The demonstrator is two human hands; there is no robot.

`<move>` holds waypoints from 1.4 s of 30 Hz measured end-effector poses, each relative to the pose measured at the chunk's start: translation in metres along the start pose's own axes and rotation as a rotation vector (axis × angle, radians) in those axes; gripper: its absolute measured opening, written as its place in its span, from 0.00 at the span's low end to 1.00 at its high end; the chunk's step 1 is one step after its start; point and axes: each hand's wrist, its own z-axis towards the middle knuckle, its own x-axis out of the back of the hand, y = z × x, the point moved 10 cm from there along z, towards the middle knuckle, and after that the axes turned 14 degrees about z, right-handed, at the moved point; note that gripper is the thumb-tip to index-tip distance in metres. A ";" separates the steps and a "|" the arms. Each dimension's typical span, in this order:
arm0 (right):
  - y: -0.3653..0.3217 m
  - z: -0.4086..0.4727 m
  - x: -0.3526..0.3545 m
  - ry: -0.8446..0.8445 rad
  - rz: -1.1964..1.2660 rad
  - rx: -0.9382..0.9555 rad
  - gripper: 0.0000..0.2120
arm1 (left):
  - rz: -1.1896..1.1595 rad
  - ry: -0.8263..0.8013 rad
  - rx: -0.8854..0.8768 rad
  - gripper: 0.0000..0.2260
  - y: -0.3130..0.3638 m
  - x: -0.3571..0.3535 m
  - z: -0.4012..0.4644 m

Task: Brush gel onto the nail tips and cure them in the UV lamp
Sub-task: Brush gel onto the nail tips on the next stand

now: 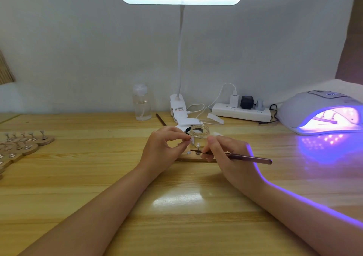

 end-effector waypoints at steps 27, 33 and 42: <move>0.008 0.000 0.002 0.027 0.177 -0.080 0.14 | -0.096 -0.104 0.132 0.07 -0.007 -0.006 -0.001; 0.009 0.002 0.001 0.008 0.117 -0.066 0.15 | -0.095 -0.104 0.130 0.05 -0.007 -0.007 -0.001; 0.013 0.001 -0.001 -0.006 0.172 -0.108 0.15 | -0.063 -0.107 0.104 0.10 -0.005 -0.007 0.001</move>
